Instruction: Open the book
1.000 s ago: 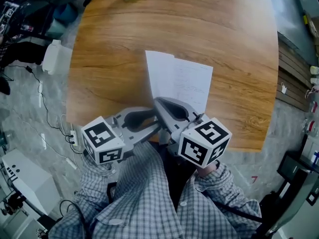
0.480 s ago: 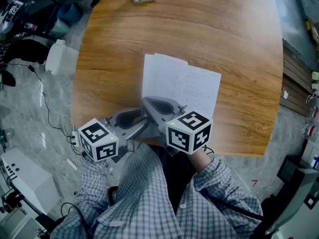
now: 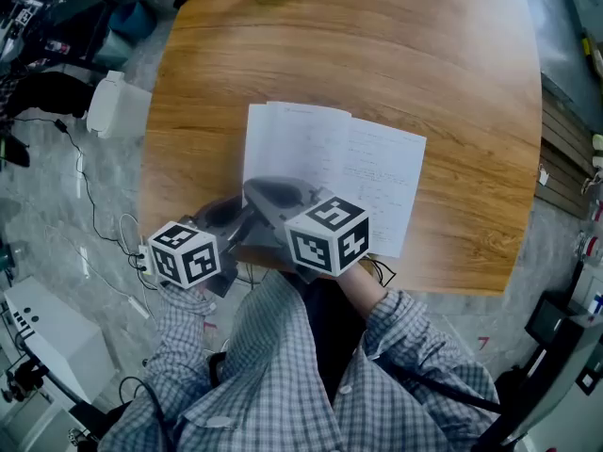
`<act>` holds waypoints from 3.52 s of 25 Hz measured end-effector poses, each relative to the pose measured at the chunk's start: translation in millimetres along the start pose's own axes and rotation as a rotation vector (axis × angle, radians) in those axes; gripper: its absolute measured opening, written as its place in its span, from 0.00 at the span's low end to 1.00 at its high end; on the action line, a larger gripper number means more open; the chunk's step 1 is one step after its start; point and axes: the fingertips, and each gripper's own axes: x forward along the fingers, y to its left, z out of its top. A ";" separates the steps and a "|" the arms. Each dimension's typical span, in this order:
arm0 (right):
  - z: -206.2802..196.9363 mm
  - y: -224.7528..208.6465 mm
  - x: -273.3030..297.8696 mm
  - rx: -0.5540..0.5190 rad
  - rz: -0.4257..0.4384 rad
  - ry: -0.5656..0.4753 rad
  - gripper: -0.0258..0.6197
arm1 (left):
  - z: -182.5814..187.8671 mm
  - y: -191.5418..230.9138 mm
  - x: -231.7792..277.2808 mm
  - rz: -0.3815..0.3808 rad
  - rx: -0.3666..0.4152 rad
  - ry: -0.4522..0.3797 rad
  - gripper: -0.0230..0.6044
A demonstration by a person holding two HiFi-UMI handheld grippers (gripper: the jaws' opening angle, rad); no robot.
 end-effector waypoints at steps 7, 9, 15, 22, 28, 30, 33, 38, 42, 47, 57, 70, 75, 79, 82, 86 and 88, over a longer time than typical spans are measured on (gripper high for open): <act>-7.0 -5.7 6.7 -0.013 -0.012 0.005 0.07 | -14.4 42.6 -14.4 0.149 -0.044 0.002 0.25; -9.3 -8.4 2.0 -0.031 -0.026 0.013 0.07 | -14.4 46.9 -20.9 0.164 -0.074 -0.018 0.25; -8.8 -23.8 -33.9 -0.035 -0.100 -0.026 0.07 | 15.7 27.2 -25.6 0.184 0.009 -0.138 0.12; 16.5 -43.5 -102.3 -0.103 -0.273 -0.150 0.07 | 42.9 -37.7 9.0 0.104 0.151 -0.192 0.05; 48.1 -40.9 -169.6 -0.232 -0.425 -0.253 0.07 | 65.5 -112.6 33.1 -0.015 0.244 -0.233 0.05; 59.7 -35.6 -192.0 -0.281 -0.466 -0.275 0.07 | 78.0 -138.6 31.3 -0.055 0.257 -0.263 0.05; 81.6 -29.3 -224.7 -0.321 -0.521 -0.332 0.07 | 100.9 -174.5 24.9 -0.099 0.324 -0.316 0.05; 109.3 -18.7 -266.9 -0.447 -0.616 -0.398 0.07 | 124.8 -215.7 17.6 -0.101 0.526 -0.396 0.05; 122.5 -2.0 -282.6 -0.508 -0.636 -0.428 0.07 | 139.5 -250.8 0.8 -0.153 0.646 -0.514 0.05; 144.4 15.4 -289.5 -0.524 -0.613 -0.508 0.07 | 151.8 -272.5 -11.4 -0.187 0.709 -0.578 0.05; 147.6 36.6 -286.1 -0.582 -0.547 -0.514 0.07 | 146.4 -283.2 -10.4 -0.210 0.715 -0.584 0.05; 144.8 38.4 -275.8 -0.551 -0.515 -0.504 0.07 | 144.4 -275.4 -9.0 -0.198 0.695 -0.574 0.05; 145.3 39.7 -273.2 -0.549 -0.509 -0.506 0.07 | 144.9 -271.9 -9.4 -0.194 0.688 -0.569 0.05; 144.2 39.6 -277.4 -0.549 -0.523 -0.502 0.07 | 145.4 -275.6 -12.1 -0.191 0.679 -0.576 0.05; 143.6 38.4 -277.5 -0.545 -0.526 -0.500 0.07 | 145.8 -275.8 -12.6 -0.192 0.678 -0.579 0.05; 138.9 37.8 -279.8 -0.545 -0.528 -0.494 0.07 | 140.5 -278.3 -12.5 -0.189 0.681 -0.575 0.05; 138.4 36.0 -278.3 -0.541 -0.525 -0.490 0.07 | 140.6 -277.5 -11.2 -0.189 0.681 -0.575 0.05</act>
